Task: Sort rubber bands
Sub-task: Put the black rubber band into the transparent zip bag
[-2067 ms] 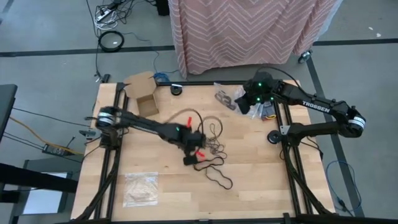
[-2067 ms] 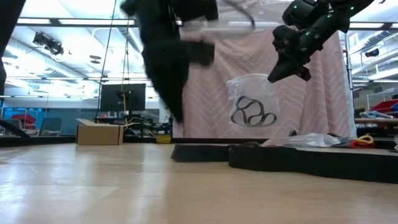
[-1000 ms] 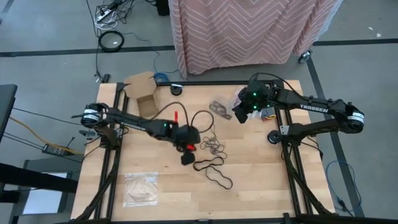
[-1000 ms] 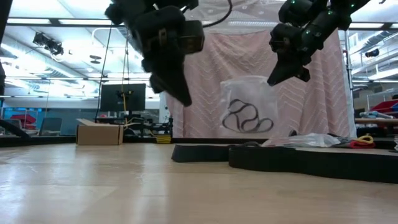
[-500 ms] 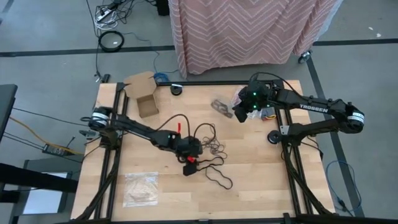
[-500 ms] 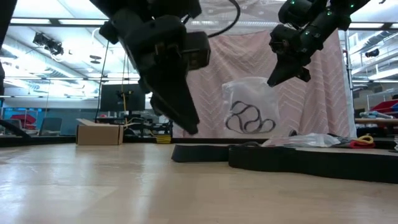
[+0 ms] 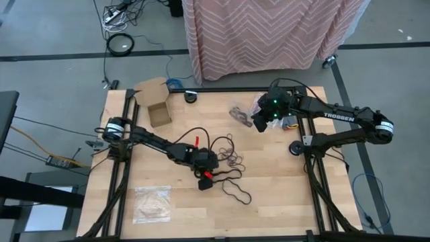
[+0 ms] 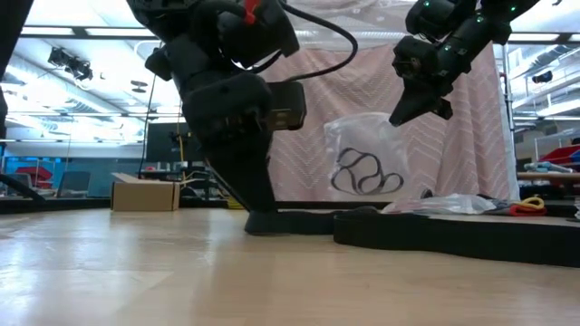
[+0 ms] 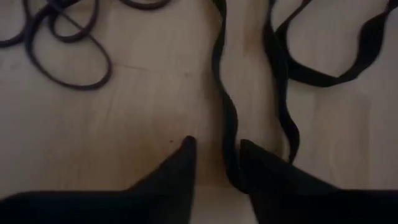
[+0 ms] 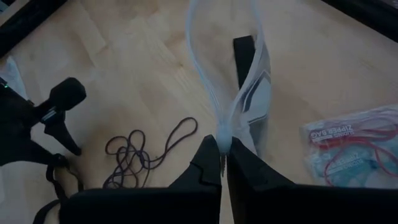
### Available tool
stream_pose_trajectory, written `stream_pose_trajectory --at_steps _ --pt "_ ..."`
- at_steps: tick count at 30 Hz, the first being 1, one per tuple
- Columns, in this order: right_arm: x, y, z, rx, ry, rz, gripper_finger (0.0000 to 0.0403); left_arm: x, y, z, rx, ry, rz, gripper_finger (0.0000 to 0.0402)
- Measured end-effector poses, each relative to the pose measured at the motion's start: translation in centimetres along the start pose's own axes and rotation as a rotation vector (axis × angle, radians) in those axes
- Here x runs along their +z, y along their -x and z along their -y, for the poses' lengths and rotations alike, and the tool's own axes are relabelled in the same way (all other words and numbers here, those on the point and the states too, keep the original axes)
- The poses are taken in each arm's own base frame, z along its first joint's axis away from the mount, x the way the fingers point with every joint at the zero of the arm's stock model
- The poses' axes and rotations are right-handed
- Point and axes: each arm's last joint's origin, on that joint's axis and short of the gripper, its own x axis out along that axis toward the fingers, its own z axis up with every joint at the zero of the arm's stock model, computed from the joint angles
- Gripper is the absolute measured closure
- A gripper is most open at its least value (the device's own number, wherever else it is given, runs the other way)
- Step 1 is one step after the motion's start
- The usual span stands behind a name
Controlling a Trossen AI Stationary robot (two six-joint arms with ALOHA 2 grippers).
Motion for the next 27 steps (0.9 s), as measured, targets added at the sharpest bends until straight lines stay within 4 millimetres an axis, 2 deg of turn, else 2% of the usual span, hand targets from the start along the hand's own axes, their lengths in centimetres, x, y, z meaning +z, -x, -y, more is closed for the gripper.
stream_pose_trajectory --at_steps 3,6,11,18,21,23,25,27 --pt "0.0 0.0 0.0 0.000 -0.004 0.000 0.0402 -0.2 0.0 -0.1 0.007 0.016 -0.015 0.0381" --pt "0.0 0.0 0.0 0.000 -0.004 0.000 0.0402 -0.1 0.3 -0.1 0.015 0.028 -0.028 0.0395" --pt "0.0 0.0 0.0 0.002 -0.003 -0.001 0.0402 0.7 2.3 -0.7 0.095 -0.047 -0.085 0.0399" --pt "0.0 0.0 0.0 0.006 -0.003 0.002 0.0402 4.7 7.6 -2.1 0.217 -0.151 0.038 0.0400" --pt "0.0 0.0 0.0 0.008 -0.002 0.002 0.0402 5.9 9.1 -2.8 0.147 -0.156 0.076 0.0400" --pt "0.0 0.0 0.0 0.007 0.002 0.003 0.0402 5.9 9.0 -3.2 0.070 -0.139 0.058 0.0400" --pt "0.1 0.0 0.0 0.007 0.006 0.004 0.0402 5.2 8.0 -3.3 0.018 -0.140 0.013 0.0394" --pt "0.0 0.0 0.0 0.007 0.011 0.003 0.0402 4.4 7.4 -2.7 -0.032 -0.196 -0.029 0.0386"
